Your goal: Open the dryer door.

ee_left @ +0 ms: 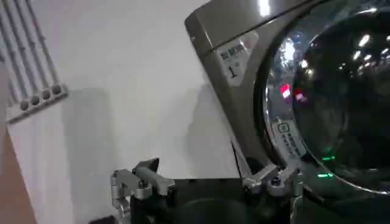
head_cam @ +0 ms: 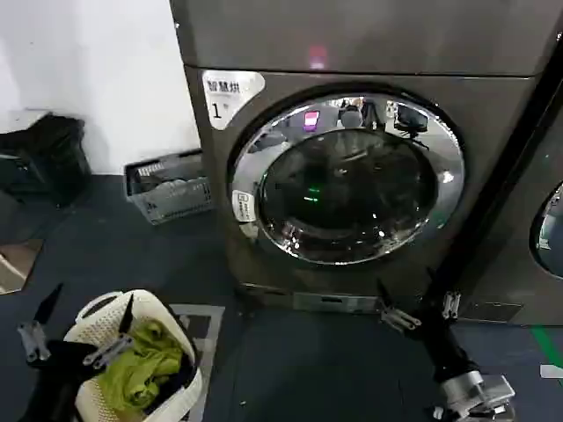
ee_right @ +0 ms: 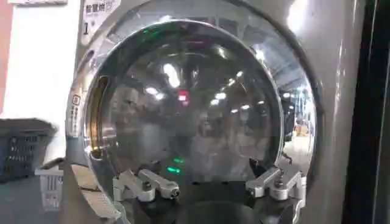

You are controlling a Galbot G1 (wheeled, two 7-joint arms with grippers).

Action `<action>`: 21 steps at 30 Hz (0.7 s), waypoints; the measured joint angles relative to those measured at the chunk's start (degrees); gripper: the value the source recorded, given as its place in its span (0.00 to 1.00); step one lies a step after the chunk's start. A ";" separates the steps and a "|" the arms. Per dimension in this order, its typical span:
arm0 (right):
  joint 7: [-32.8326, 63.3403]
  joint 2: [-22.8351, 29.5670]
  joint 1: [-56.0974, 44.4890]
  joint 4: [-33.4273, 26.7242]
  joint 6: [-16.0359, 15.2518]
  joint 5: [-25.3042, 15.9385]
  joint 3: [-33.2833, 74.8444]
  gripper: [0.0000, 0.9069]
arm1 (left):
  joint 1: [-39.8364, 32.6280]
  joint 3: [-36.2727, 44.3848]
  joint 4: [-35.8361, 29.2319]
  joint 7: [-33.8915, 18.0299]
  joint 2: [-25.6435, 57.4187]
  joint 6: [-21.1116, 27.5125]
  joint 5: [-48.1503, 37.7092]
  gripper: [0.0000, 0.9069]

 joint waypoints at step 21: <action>-10.73 -21.31 25.82 -11.95 -8.61 9.46 -14.90 1.00 | -0.44 0.45 -2.11 0.28 1.08 5.60 1.38 1.00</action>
